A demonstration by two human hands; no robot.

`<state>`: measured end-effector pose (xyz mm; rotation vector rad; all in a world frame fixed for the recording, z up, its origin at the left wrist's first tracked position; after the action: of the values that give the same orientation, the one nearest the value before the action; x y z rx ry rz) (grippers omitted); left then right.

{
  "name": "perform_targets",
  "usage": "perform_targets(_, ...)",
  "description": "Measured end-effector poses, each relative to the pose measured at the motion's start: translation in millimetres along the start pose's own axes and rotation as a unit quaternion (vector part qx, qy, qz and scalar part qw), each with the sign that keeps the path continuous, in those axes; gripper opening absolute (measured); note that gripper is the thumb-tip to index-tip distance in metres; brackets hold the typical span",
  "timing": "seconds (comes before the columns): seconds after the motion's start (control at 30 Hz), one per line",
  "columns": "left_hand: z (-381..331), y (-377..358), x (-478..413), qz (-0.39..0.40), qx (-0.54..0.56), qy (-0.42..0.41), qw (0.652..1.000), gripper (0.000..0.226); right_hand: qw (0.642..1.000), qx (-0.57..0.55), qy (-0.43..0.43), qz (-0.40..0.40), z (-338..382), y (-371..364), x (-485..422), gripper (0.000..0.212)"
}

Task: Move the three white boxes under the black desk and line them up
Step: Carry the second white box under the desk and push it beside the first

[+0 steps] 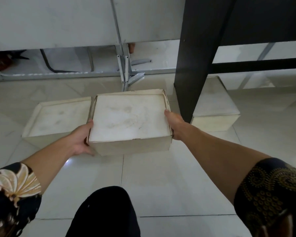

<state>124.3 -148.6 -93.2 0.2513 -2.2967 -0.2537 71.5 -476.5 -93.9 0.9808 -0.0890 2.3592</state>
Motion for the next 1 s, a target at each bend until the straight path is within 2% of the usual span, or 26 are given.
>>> perform_targets(0.1,-28.0,-6.0,28.0,0.045,-0.018,-0.023,0.999,0.062,1.0,-0.006,0.016,0.005,27.7,22.5,21.9,0.029)
perform_targets(0.23,-45.5,-25.7,64.1,0.075,0.047,-0.051,0.995,0.05,1.0,-0.016,0.026,0.005,50.1,50.9,41.1,0.038)
perform_targets(0.37,-53.4,-45.4,83.7,0.088,0.048,-0.08,0.992,0.043,0.999,-0.021,0.029,-0.015,51.4,82.7,52.4,0.037)
perform_targets(0.6,-12.2,-69.9,115.9,0.144,0.075,-0.072,0.984,0.045,0.993,0.06,0.083,-0.054,47.8,127.0,92.1,0.032)
perform_targets(0.77,18.7,-90.2,137.6,0.19,0.126,-0.032,0.973,0.056,0.988,0.093,0.083,-0.094,50.2,161.3,116.5,0.031)
perform_targets(0.9,29.9,-110.4,149.5,0.199,0.138,-0.026,0.97,0.054,0.982,0.111,0.079,-0.13,50.8,193.1,127.7,0.036)
perform_targets(1.0,34.8,-129.5,159.8,0.215,0.132,-0.031,0.967,0.053,0.979,0.101,0.082,-0.156,49.5,218.9,136.8,0.03)
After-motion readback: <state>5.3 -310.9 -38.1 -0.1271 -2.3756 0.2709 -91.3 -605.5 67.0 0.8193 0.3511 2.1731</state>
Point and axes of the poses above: each hand's wrist, its own x-axis away from the middle knuckle, its own y-axis out of the back of the hand, z = x × y, the point moved 8 cm from there along -x, towards the middle knuckle, and after that the axes turned 15 degrees about -z, right-handed, at the moved point
